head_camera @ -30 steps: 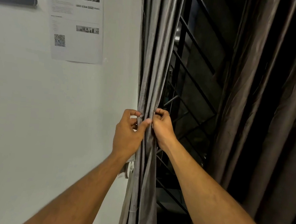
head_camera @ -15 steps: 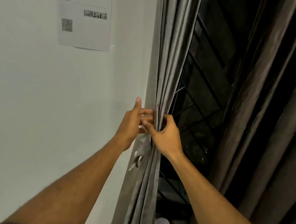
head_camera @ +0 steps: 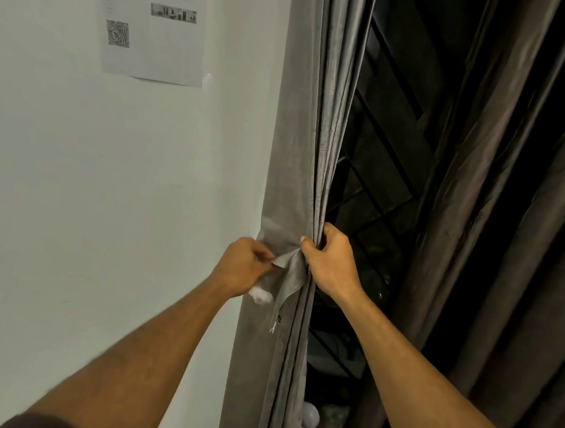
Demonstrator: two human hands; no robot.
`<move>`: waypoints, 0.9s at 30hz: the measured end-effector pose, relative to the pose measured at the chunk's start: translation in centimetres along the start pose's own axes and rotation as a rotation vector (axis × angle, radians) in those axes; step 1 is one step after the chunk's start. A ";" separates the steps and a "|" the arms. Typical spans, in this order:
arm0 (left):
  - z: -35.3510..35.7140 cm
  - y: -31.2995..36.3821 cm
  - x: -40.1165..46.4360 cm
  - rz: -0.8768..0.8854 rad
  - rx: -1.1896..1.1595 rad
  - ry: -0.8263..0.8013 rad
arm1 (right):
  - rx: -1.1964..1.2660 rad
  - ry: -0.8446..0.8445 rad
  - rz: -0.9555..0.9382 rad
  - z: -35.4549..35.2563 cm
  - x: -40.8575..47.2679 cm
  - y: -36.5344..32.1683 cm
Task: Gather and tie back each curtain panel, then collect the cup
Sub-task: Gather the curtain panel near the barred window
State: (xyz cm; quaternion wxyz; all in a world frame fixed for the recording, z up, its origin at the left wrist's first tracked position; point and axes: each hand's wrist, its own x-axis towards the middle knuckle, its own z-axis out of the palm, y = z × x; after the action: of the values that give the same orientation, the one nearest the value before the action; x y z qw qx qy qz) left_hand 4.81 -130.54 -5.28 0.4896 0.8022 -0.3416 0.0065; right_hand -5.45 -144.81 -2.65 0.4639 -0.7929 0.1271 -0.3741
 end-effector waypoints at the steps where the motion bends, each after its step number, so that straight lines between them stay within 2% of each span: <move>1: -0.3 -0.1 0.1 0.039 0.075 0.099 | -0.046 0.011 -0.012 -0.1 -0.1 0.2; 3: -0.8 0.2 0.1 0.083 0.138 0.227 | -0.094 0.020 -0.034 -0.2 -0.4 0.4; 6: -1.0 1.1 -0.4 0.080 -0.002 0.266 | 0.020 -0.061 -0.032 0.0 -0.8 0.0; 8: -0.9 1.4 -1.0 0.068 -0.200 0.217 | 0.129 -0.112 -0.017 0.1 -1.0 0.0; 11: -1.0 1.6 -1.1 0.041 -0.584 0.035 | 0.404 -0.224 0.089 0.3 -1.0 0.0; 14: -0.8 1.9 -0.9 0.067 -0.713 -0.168 | 0.602 -0.221 0.194 1.0 -0.9 0.2; 17: -0.2 1.8 -0.4 0.024 -0.788 -0.154 | 0.679 -0.259 0.234 1.9 -1.1 0.5; 23: -0.1 1.3 0.4 -0.050 -0.838 -0.095 | 0.709 -0.480 0.267 1.1 -1.1 0.9; 24: -0.2 1.1 0.5 -0.068 -0.835 -0.069 | 0.737 -0.428 0.289 0.8 -0.9 0.9; 27: -0.6 0.7 0.8 -0.114 -0.870 -0.033 | 0.777 -0.042 0.432 0.3 0.6 1.5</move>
State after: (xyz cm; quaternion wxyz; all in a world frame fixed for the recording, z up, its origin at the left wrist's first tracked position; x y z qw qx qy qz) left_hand 5.26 -130.69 -4.09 0.7761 0.5387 -0.2756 -0.1777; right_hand -4.58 -145.76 -3.66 0.7973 -0.5227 0.1303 -0.2723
